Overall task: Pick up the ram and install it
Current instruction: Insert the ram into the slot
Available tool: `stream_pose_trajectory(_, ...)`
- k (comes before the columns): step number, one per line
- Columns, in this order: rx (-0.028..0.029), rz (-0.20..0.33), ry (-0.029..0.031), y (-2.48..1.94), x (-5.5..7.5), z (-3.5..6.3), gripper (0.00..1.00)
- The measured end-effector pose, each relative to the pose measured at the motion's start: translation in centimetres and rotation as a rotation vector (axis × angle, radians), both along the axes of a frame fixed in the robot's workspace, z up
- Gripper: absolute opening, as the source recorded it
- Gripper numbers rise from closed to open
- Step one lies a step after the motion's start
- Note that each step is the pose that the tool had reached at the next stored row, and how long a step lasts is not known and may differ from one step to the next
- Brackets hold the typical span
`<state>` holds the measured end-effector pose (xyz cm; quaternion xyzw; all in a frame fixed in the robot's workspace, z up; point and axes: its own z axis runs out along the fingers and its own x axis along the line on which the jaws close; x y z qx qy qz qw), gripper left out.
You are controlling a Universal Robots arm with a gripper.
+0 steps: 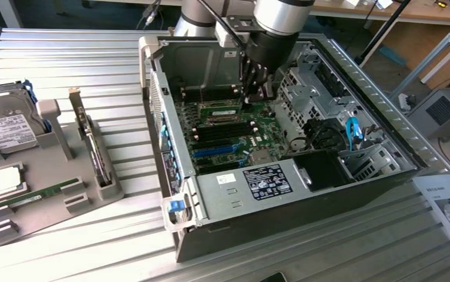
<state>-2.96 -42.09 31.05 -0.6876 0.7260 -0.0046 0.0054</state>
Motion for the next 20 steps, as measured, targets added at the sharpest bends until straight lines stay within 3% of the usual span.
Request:
stream_pose_trajectory(5,0.0001,-0.007,0.0000,0.02,0.00,-0.72,0.12)
stream_pose_trajectory(20,0.0000,-0.007,-0.0001,0.24,0.60,-0.76,0.12)
